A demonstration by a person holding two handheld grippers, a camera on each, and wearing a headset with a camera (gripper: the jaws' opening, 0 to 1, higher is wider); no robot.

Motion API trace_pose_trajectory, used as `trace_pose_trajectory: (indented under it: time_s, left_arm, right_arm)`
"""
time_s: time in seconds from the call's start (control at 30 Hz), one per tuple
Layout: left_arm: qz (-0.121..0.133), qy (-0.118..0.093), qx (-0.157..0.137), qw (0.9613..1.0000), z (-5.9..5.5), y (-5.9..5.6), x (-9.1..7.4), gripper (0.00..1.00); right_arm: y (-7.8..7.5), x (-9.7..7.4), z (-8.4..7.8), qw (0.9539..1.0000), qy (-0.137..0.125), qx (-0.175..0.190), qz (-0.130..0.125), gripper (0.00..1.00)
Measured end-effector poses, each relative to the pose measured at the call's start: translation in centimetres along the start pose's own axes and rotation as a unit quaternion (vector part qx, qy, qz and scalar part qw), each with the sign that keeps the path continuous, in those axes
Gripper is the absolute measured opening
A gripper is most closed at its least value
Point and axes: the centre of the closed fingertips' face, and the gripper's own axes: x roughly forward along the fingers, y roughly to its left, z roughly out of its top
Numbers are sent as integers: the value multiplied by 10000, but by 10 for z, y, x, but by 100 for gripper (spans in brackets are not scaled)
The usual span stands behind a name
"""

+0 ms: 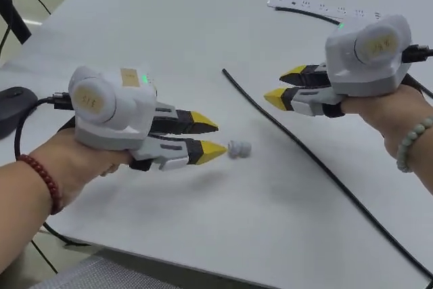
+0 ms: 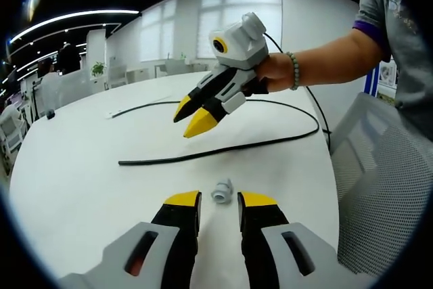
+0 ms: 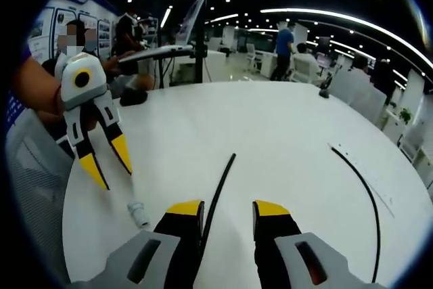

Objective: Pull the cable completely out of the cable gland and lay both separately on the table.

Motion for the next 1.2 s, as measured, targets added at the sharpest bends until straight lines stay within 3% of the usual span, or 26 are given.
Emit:
trace_pose_trajectory:
  time_s: [0.37, 0.53, 0.8, 1.03, 1.2]
  left_arm:
    - [241, -129, -127, 9995, 13, 1, -16, 27]
    - [361, -180, -159, 9991, 20, 2, -22, 28]
    - [491, -186, -161, 9985, 28, -7, -27, 36]
    - [608, -304, -208, 9975, 43, -23, -37, 40]
    - [734, -341, -317, 9962, 53, -42, -43, 46]
  right_arm:
    - [15, -50, -2, 9989, -95, 195, -409, 32]
    - [24, -77, -11, 9972, -107, 337, -666, 34]
    - [44, -116, -37, 9926, -92, 738, -958, 35]
    - [62, -145, -41, 9898, -177, 810, -1160, 35]
    - [76, -163, -42, 9868, -254, 941, -1296, 35]
